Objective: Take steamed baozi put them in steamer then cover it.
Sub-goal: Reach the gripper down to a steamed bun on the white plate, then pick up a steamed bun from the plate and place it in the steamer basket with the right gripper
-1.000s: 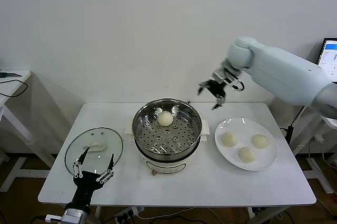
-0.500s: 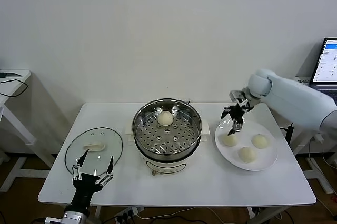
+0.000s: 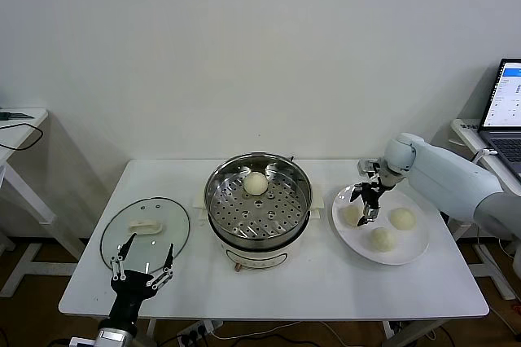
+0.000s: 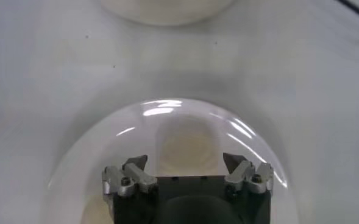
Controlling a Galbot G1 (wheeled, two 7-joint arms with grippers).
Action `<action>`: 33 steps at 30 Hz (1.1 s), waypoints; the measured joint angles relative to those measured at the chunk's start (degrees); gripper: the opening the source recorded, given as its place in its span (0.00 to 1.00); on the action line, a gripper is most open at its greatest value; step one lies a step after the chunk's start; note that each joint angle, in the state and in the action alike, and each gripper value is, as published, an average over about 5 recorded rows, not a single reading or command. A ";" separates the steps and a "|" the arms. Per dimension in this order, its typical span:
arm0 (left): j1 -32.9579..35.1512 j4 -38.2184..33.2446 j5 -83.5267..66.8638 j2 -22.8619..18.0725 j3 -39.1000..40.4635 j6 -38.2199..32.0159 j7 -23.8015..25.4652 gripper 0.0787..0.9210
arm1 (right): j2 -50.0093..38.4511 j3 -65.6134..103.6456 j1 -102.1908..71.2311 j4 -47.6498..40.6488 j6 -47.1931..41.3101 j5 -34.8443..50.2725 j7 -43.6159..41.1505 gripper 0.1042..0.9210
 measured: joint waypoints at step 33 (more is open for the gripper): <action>-0.21 -1.53 -0.85 0.47 -0.27 0.58 -0.08 0.88 | 3.50 -9.62 21.63 12.49 -1.32 7.28 -10.41 0.72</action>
